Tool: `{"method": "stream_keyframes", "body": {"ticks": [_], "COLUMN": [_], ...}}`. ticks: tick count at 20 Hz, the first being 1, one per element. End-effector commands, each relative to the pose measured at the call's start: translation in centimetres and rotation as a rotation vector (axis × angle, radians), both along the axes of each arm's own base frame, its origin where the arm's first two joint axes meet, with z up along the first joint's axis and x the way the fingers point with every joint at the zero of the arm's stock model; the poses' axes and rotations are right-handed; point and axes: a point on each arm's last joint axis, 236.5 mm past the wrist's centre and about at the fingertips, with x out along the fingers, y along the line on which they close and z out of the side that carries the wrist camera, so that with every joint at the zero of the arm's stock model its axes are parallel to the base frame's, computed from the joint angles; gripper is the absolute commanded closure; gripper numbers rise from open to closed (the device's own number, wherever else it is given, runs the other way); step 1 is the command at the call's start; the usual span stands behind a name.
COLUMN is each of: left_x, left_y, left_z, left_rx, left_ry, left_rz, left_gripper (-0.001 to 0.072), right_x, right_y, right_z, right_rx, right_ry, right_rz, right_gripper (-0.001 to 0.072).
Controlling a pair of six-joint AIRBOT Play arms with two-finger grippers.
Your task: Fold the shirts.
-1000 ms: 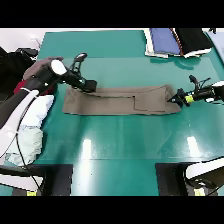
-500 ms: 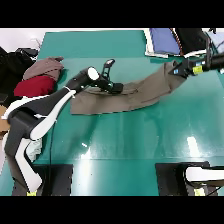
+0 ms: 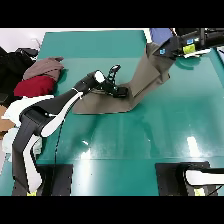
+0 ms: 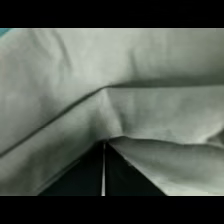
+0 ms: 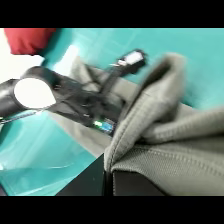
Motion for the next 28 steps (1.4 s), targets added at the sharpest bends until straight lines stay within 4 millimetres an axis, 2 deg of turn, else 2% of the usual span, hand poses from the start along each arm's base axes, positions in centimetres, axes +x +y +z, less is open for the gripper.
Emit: {"method": "stream_keyframes", "body": {"ticks": [1,3,4,6,8,11,12,13,14,15,16,18,21,24,25,26,27,28], "left_x": [0.8,2.6,3.8,5.9,7.0,6.9,6.5,6.1,5.7,5.1,4.6,3.7,3.3,3.3,3.3,3.3,3.4,3.4], "left_y": [1.2,4.7,7.0,12.5,18.5,25.7,27.4,28.8,29.8,30.7,31.2,31.3,31.2,31.0,30.9,30.8,30.6,30.5], "left_z": [2.1,5.2,7.0,12.0,17.7,25.3,27.4,29.1,30.3,31.3,31.7,31.7,31.1,31.1,31.1,31.2,31.2,31.1], "left_rx": [0.004,0.052,0.078,0.119,0.15,0.17,0.171,0.171,0.171,0.174,0.179,0.201,0.207,0.205,0.199,0.195,0.183,0.18], "left_ry": [-0.004,-0.061,-0.098,-0.186,-0.276,-0.406,-0.444,-0.474,-0.494,-0.506,-0.506,-0.494,-0.468,-0.469,-0.468,-0.47,-0.469,-0.466], "left_rz": [-0.025,-0.023,-0.004,0.06,0.143,0.27,0.306,0.333,0.354,0.367,0.371,0.354,0.342,0.337,0.336,0.337,0.334,0.333], "left_gripper": [0.068,0.068,0.068,0.068,0.068,0.0679,0.0679,0.0679,0.0679,0.0679,0.0679,0.068,0.0679,0.0679,0.0679,0.0679,0.0679,0.0679], "right_x": [-0.7,-1.1,-1.4,-2.2,-3.6,-4.6,-4.8,-5.2,-5.9,-6.2,-6.0,-4.4,-1.4,0.1,0.0,-0.4,-0.9,-1.4], "right_y": [2.5,3.9,5.0,8.0,13.6,24.1,27.8,30.9,32.8,33.5,32.9,29.0,19.6,9.7,6.8,4.5,2.8,2.2], "right_z": [0.8,0.5,0.2,-0.8,-1.4,-3.2,-4.1,-4.9,-5.1,-5.3,-5.9,-8.0,-12.3,-17.2,-19.3,-21.4,-23.5,-25.2], "right_rx": [0.01,0.011,0.012,0.02,0.107,0.255,0.282,0.291,0.294,0.269,0.217,0.08,-0.088,-0.121,-0.126,-0.123,-0.099,-0.051], "right_ry": [-0.018,-0.011,-0.006,0.012,0.029,-0.021,-0.07,-0.101,-0.112,-0.138,-0.154,-0.119,-0.008,0.188,0.254,0.318,0.39,0.466], "right_rz": [0.046,0.076,0.1,0.162,0.277,0.373,0.388,0.405,0.437,0.467,0.483,0.441,0.305,0.081,0.018,-0.036,-0.085,-0.125], "right_gripper": [0.0702,0.0702,0.0701,0.0702,0.0701,0.0699,0.0597,0.0332,0.0241,0.0313,0.0384,0.0406,0.0405,0.0405,0.0372,0.0224,0.0118,0.0119]}}
